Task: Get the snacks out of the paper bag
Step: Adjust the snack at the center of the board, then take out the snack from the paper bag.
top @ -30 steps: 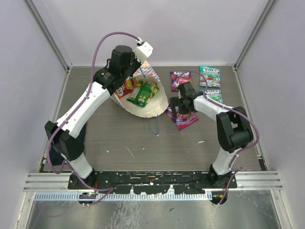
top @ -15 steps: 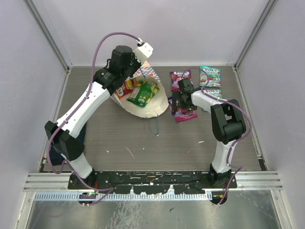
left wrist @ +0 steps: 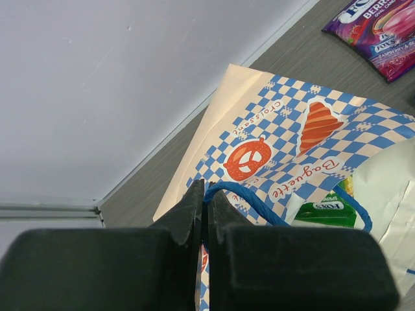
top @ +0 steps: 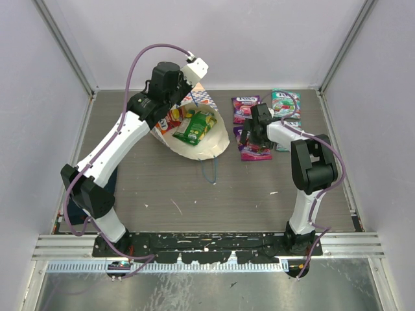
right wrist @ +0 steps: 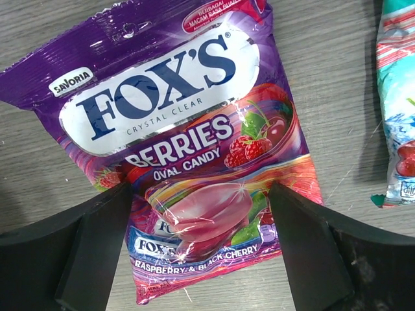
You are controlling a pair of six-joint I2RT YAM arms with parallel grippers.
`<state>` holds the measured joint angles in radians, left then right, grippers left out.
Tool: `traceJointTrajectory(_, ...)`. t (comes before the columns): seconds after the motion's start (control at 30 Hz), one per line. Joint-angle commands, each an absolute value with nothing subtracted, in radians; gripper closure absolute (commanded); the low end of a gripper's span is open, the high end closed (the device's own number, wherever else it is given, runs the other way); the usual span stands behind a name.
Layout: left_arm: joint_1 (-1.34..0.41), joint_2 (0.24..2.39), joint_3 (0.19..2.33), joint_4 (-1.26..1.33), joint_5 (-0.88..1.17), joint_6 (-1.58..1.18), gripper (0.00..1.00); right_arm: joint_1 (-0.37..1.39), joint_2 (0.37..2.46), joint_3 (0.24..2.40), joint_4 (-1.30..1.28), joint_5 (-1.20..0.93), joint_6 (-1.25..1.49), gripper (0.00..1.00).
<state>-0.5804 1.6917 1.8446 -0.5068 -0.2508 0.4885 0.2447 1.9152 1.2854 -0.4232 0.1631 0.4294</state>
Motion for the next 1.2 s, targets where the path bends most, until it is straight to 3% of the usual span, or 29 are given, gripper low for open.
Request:
traceJointTrajectory(0.0,-0.574,1.647,1.871,-0.468,-0.255,0.498,0.97,0.235,1.883,1.306,-0.468,0.164,0.437,0.06)
traceJointTrajectory(0.07,-0.573,1.644,1.87,-0.469,-0.25,0.496,0.96,0.236,1.861,1.341,-0.484,0.161,0.429,0.0)
traceJointTrajectory(0.3,-0.574,1.643,1.868,-0.47,-0.252,0.496,0.94,0.245,1.667,1.341,-0.435,0.122,0.455,0.0)
traceJointTrajectory(0.5,-0.574,1.642,1.868,-0.472,-0.252,0.496,0.93,0.345,1.389,1.035,-0.129,0.078,0.615,0.0)
traceJointTrajectory(0.67,-0.574,1.639,1.87,-0.472,-0.246,0.491,0.93,0.569,1.252,0.867,0.123,0.175,0.734,0.0)
traceJointTrajectory(0.87,-0.574,1.637,1.87,-0.477,-0.239,0.483,0.94,0.819,1.312,0.815,0.353,0.359,0.813,0.05)
traceJointTrajectory(1.17,-0.574,1.641,1.873,-0.474,-0.242,0.485,0.95,0.857,1.627,0.984,0.472,0.313,0.966,0.14)
